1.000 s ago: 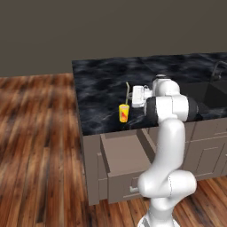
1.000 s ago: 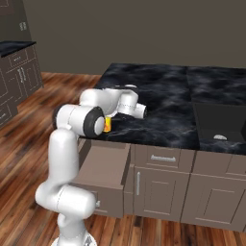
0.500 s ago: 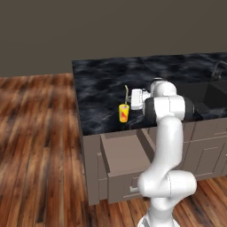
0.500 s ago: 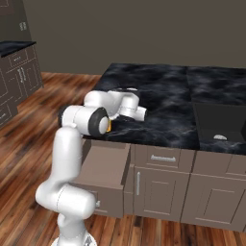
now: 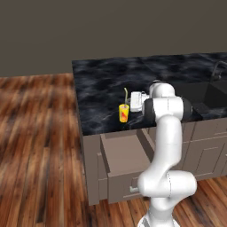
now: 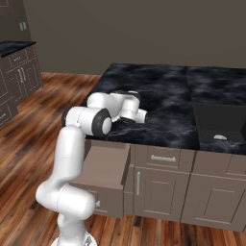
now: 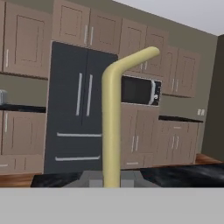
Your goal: Pick up the straw from the right drawer and put it inside the smoothie cup.
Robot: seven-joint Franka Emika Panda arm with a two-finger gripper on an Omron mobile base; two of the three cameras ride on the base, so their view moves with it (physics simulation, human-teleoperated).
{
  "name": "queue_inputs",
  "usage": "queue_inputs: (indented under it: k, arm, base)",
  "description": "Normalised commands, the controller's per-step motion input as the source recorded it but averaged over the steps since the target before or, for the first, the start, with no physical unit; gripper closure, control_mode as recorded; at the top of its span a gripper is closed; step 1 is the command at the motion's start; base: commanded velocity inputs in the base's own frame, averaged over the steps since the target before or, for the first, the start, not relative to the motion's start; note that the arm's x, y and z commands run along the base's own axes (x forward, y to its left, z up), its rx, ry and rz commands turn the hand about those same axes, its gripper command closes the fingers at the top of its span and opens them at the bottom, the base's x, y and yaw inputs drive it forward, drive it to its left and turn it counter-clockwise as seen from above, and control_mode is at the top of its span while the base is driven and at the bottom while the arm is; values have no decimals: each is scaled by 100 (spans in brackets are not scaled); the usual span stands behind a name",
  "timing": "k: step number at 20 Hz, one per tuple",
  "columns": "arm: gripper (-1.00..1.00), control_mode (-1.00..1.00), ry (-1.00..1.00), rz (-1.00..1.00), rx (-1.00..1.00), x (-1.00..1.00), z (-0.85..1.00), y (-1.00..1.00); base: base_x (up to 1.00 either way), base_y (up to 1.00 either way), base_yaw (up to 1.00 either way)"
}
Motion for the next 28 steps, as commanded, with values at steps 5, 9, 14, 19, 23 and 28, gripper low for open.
queue_inputs:
  k: [5,9,14,19,23,28]
  arm:
    - [100,-100,3,0,0,7,-15,0]
    - [100,-100,2,0,0,4,-14,0]
    - [-100,-100,0,0,0,0,-1,0]
    - [-100,-100,0,0,0,0,1,0]
    - [-100,-100,0,0,0,0,1,0]
    - [-100,-100,0,0,-2,-3,5,0]
  base:
    - [0,0,0]
    - [0,0,0]
    - [0,0,0]
    - [0,0,0]
    - [0,0,0]
    - [0,0,0]
